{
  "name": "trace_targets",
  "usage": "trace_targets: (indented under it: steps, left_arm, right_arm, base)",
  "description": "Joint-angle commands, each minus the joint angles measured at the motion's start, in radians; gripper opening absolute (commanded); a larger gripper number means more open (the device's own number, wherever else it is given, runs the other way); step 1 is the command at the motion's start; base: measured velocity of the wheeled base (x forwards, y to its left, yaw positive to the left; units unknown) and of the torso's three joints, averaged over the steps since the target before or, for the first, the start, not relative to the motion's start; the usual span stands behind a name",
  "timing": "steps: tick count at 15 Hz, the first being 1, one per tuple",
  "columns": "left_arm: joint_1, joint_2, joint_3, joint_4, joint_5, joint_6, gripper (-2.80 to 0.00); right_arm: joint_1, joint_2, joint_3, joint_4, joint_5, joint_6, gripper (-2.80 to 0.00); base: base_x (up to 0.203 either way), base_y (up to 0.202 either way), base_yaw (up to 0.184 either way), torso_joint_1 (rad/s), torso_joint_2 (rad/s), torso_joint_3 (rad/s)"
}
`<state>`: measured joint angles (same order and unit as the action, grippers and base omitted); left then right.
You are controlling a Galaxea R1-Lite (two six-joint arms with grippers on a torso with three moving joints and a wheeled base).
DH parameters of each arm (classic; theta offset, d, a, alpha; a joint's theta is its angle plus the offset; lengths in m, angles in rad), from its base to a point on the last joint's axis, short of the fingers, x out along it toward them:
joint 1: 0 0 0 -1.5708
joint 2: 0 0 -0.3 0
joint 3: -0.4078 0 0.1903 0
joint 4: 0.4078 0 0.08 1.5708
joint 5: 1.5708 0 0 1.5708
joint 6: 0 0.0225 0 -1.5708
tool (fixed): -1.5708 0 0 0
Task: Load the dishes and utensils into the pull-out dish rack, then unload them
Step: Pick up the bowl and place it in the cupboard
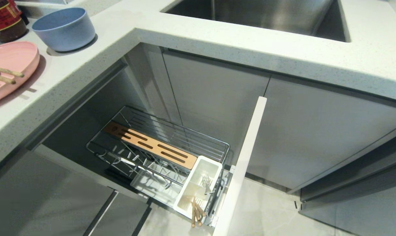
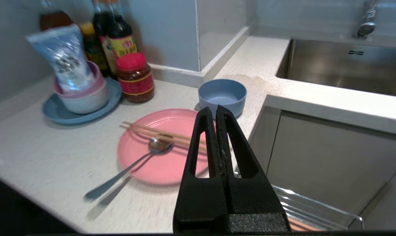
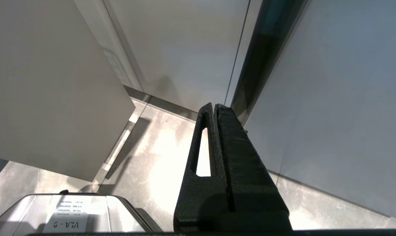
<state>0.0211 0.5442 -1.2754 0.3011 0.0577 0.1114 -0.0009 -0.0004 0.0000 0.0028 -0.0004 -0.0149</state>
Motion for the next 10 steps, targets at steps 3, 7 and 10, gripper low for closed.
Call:
trace_targets:
  steps: [3, 7, 10]
  left_arm:
    - [-0.017, 0.403, -0.142, -0.004, 0.003, -0.063, -2.80]
    - [-0.066, 0.693, -0.304, -0.012, 0.008, -0.114, -2.80]
    - [-0.170, 0.857, -0.460, 0.044, 0.022, -0.164, -2.80]
  right_arm:
    - [0.000, 0.000, 0.000, 0.000, 0.000, -0.001, -2.80]
    - [0.001, 0.000, 0.000, 0.000, 0.000, 0.000, -2.80]
    - [0.000, 0.000, 0.000, 0.000, 0.000, -0.001, -2.80]
  base:
    - [0.000, 0.000, 0.000, 0.000, 0.00, 0.000]
    - [0.000, 0.000, 0.000, 0.000, 0.00, 0.000]
    - [0.000, 0.000, 0.000, 0.000, 0.00, 0.000]
